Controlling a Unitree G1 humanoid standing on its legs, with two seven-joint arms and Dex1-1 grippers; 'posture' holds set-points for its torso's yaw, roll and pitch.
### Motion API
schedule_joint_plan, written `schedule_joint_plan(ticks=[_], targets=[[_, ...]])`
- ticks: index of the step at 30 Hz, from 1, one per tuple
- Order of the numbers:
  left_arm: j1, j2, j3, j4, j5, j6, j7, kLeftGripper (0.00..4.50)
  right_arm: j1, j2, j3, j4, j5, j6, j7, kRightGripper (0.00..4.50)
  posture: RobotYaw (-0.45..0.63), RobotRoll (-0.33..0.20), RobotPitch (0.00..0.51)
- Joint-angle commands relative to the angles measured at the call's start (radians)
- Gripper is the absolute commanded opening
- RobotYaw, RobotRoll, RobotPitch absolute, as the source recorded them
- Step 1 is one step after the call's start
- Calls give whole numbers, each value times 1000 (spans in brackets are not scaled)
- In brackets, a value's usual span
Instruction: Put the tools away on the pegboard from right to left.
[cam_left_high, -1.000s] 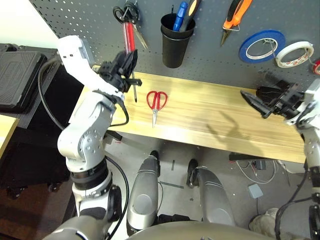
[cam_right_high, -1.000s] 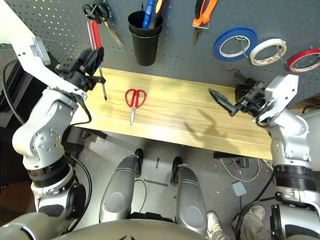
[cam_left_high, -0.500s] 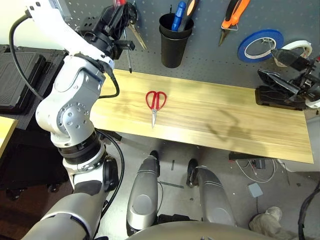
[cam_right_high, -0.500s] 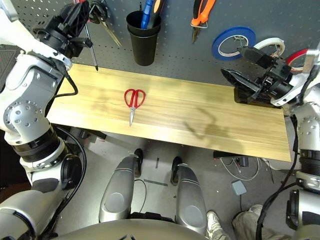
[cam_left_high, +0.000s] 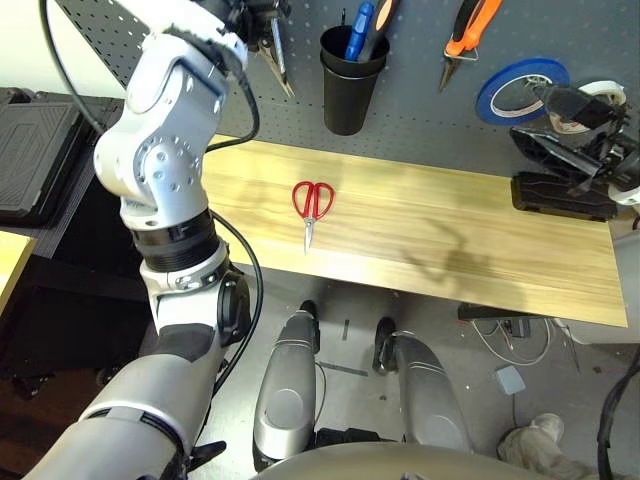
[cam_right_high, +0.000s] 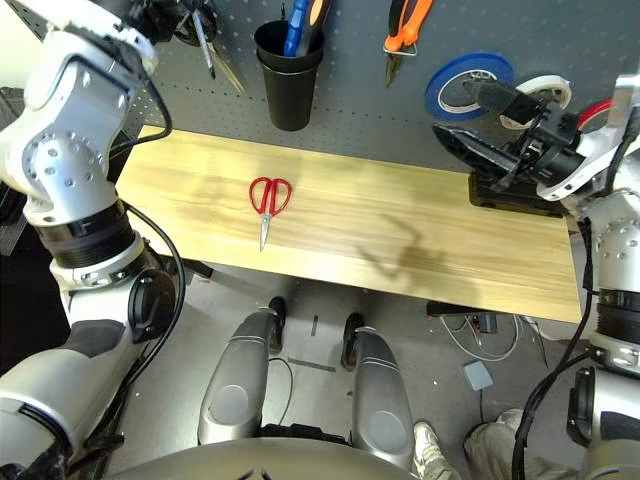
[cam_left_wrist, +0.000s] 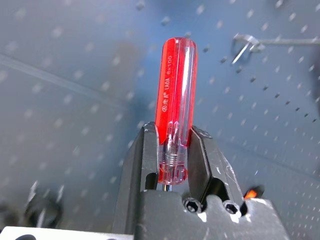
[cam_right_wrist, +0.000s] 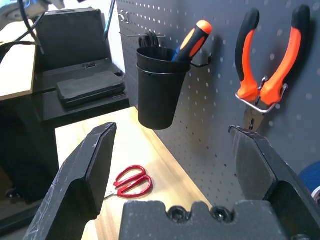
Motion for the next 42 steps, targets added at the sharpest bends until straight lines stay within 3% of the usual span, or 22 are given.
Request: schedule_joint_plan(ticks=[1,18,28,38,42], targets=[[-40,-28,-21,70,20,-80,-18,829,19,13,0,-18,-22,-17,-8,4500,154,0,285],[-213,-96,-44,523,115,-390,-93,829,98,88,6,-81,-71,-86,-38,4500,87,0,222],[-136,-127,-114,602,193,-442,-132,829,104,96,10,-74,-82,-112,-42,4500,81,0,223],[-53,-91,-160,478,251,-381,-141,4480,68,117,38,-8,-113,-153,-9,4500,129,0,234],[-51,-65,-144,404,247,-336,-122,4480,55,131,55,17,-121,-170,5,4500,146,0,237]])
